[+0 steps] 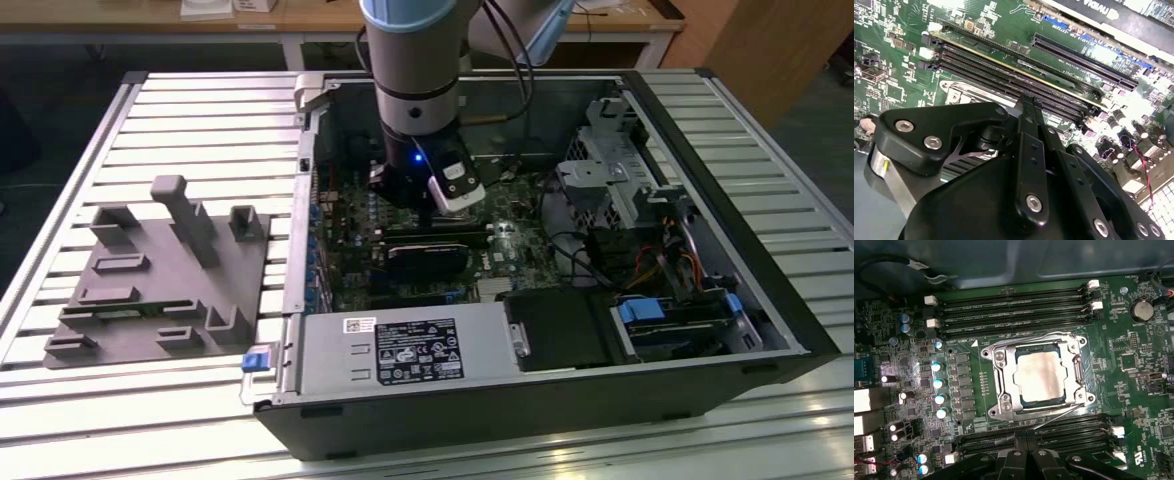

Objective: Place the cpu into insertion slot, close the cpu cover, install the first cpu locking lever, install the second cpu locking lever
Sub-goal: 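Install the second cpu locking lever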

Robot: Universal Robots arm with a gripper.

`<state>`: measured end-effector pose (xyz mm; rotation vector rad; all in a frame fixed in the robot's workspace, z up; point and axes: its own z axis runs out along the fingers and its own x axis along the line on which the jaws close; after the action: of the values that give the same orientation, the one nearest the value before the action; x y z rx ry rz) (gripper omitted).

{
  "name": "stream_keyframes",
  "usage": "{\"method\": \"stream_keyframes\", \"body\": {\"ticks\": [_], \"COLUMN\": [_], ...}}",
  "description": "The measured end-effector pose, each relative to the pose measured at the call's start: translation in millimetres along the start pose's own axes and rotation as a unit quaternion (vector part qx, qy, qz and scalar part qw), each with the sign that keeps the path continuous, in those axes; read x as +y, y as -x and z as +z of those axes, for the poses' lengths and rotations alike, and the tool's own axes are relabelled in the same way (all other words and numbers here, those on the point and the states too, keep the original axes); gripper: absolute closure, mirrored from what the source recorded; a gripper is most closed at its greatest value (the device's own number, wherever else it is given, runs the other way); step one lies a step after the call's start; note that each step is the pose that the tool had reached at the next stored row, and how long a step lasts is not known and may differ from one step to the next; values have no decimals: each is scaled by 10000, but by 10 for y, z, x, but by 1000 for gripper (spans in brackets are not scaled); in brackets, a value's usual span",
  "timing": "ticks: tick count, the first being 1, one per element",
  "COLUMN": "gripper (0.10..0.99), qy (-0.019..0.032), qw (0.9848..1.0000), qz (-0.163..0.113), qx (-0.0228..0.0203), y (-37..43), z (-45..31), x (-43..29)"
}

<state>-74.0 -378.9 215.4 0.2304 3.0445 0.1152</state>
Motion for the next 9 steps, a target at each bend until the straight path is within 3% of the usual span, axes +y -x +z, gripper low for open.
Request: {"method": "stream_keyframes", "body": {"ticks": [9], "gripper": [980], "qy": [302], "qw": [9995], "qz": [-47], "qx": [50], "y": [-39], "z": [36], "x": [-57]}}
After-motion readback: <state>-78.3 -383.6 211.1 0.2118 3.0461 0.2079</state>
